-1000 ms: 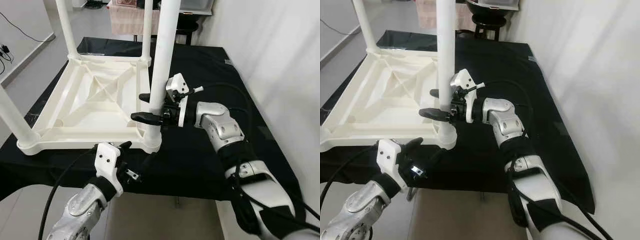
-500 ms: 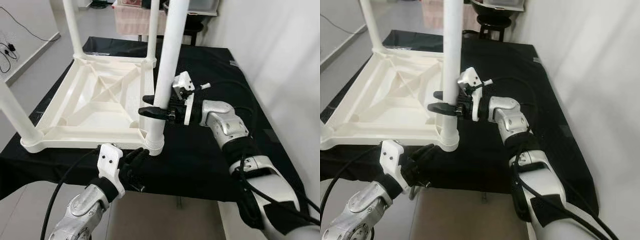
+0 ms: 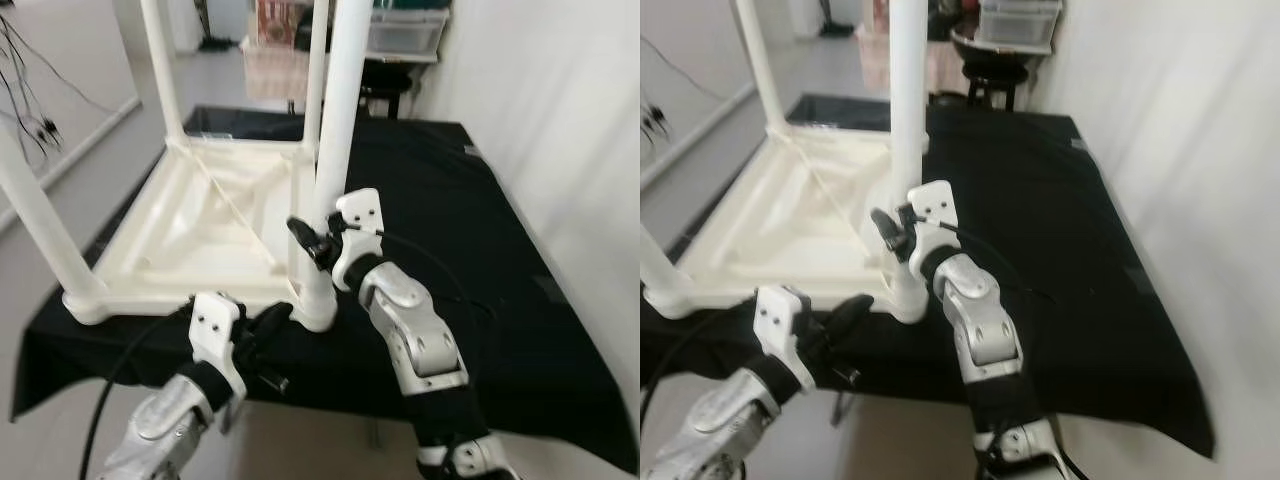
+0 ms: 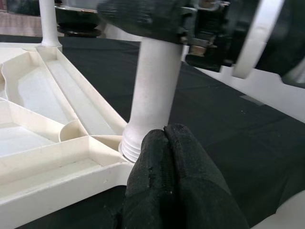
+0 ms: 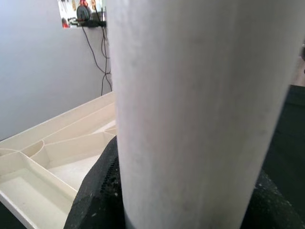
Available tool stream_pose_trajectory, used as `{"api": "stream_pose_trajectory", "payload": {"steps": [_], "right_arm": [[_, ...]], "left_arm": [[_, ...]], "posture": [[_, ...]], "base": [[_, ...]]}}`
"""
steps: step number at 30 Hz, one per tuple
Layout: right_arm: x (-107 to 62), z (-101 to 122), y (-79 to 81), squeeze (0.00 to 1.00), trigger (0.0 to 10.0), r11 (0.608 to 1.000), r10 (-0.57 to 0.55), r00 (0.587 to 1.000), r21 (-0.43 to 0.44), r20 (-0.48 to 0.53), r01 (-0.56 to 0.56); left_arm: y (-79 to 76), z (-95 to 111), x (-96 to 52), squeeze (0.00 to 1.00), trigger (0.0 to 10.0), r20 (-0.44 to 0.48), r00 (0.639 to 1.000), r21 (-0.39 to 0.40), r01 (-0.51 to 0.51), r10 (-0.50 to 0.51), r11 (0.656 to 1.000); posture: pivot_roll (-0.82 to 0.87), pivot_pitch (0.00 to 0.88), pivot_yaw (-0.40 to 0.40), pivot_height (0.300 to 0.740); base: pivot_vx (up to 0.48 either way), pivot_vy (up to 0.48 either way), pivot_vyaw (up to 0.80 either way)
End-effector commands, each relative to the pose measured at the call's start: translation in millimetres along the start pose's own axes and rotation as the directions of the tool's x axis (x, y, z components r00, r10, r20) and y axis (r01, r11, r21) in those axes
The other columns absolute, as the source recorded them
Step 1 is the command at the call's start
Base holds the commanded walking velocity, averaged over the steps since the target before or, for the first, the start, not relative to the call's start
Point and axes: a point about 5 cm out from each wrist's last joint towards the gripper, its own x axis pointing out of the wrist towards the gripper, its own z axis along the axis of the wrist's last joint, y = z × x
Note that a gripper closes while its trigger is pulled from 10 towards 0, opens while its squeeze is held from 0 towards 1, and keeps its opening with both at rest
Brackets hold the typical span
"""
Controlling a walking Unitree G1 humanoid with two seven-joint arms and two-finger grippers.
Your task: Building children table
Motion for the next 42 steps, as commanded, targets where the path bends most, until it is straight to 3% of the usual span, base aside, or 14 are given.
{"api": "stream_pose_trajectory", "payload": {"steps": [1,2,4,5,7,12,14,15,18,21,23,24,27,42], "right_arm": [[0.9,-36,-2.2,0.00,0.0,0.998,-0.043,0.984,0.030,-0.175,0.049],[1.1,-36,-0.6,0.00,10.0,0.999,-0.038,0.982,0.022,-0.187,0.043],[0.6,-35,1.0,0.00,10.0,0.999,-0.030,0.981,0.022,-0.191,0.034],[-0.7,-32,3.8,0.63,10.0,0.999,0.005,0.983,0.051,-0.182,0.004],[0.7,-26,5.9,1.00,10.0,0.995,0.066,0.986,0.079,-0.152,-0.055],[5.9,0,8.2,1.00,10.0,0.965,0.245,0.969,0.103,-0.028,-0.241],[6.9,10,7.6,1.00,10.0,0.935,0.349,0.937,0.060,-0.002,-0.349],[7.4,16,2.3,0.00,10.0,0.874,0.486,0.874,-0.005,-0.018,-0.486],[7.4,18,-3.5,0.00,10.0,0.817,0.572,0.818,-0.053,-0.051,-0.575],[14.6,24,-15.4,0.00,10.0,0.765,0.634,0.769,-0.080,-0.082,-0.640],[21.4,32,-18.3,0.00,10.0,0.752,0.654,0.754,-0.050,-0.062,-0.657],[23.3,38,-18.0,0.00,2.0,0.729,0.684,0.729,-0.026,-0.036,-0.685],[24.0,45,-17.5,0.00,0.0,0.676,0.736,0.676,-0.001,-0.001,-0.736],[25.1,27,-26.7,0.00,0.0,0.776,0.630,0.776,0.003,-0.022,-0.630]], "left_arm": [[0.5,-2,0.3,0.00,10.0,-0.013,1.000,-0.011,0.006,-0.007,1.000],[0.7,-3,0.4,0.00,10.0,-0.012,1.000,-0.013,0.004,-0.004,1.000],[0.8,-2,0.5,0.00,10.0,-0.011,1.000,-0.014,0.001,-0.001,1.000],[0.8,-2,0.8,0.00,10.0,-0.009,1.000,-0.015,-0.003,0.002,1.000],[0.8,-2,1.3,0.00,10.0,-0.007,1.000,-0.016,-0.005,0.005,1.000],[0.5,-3,2.6,0.00,0.0,-0.007,1.000,-0.020,-0.003,0.003,1.000],[0.5,-3,3.4,0.00,0.0,-0.006,1.000,-0.021,0.000,0.000,1.000],[0.1,-4,4.8,0.00,0.0,-0.006,1.000,-0.024,0.003,-0.003,1.000],[-0.2,-5,5.7,0.00,0.0,-0.006,1.000,-0.025,0.005,-0.006,1.000],[-0.6,-6,7.3,0.00,10.0,-0.005,1.000,-0.026,0.003,-0.003,1.000],[-0.9,-7,8.6,0.00,10.0,-0.006,1.000,-0.026,0.002,-0.002,1.000],[-1.0,-8,9.0,0.00,10.0,-0.006,1.000,-0.027,0.002,-0.002,1.000],[-1.2,-8,9.4,0.00,10.0,-0.007,1.000,-0.028,0.002,-0.002,1.000],[-1.6,-9,8.7,0.00,10.0,-0.003,1.000,-0.030,-0.008,0.008,1.000]], "posture": [[0.07,0.089,-0.076,0.740],[0.07,0.088,-0.079,0.740],[0.07,0.088,-0.079,0.740],[0.07,0.084,-0.081,0.740],[0.07,0.080,-0.085,0.740],[0.07,0.073,-0.088,0.740],[0.07,0.067,-0.087,0.740],[0.07,0.056,-0.093,0.740],[0.07,0.056,-0.093,0.740],[0.07,0.047,-0.094,0.740],[0.06,0.044,-0.099,0.740],[0.05,0.040,-0.098,0.740],[0.06,0.038,-0.095,0.740],[0.06,0.040,-0.096,0.740]], "base": [[0.000,0.000,0.00],[0.000,0.000,0.00],[0.000,0.000,0.00],[0.000,0.000,0.00],[0.000,0.000,0.00],[0.000,0.000,0.00],[0.000,0.000,0.00],[0.000,0.000,0.00],[0.000,0.000,0.00],[0.000,0.000,0.00],[0.000,0.000,0.00],[0.000,0.000,0.00],[0.000,0.000,0.00],[0.000,0.000,0.00]]}}
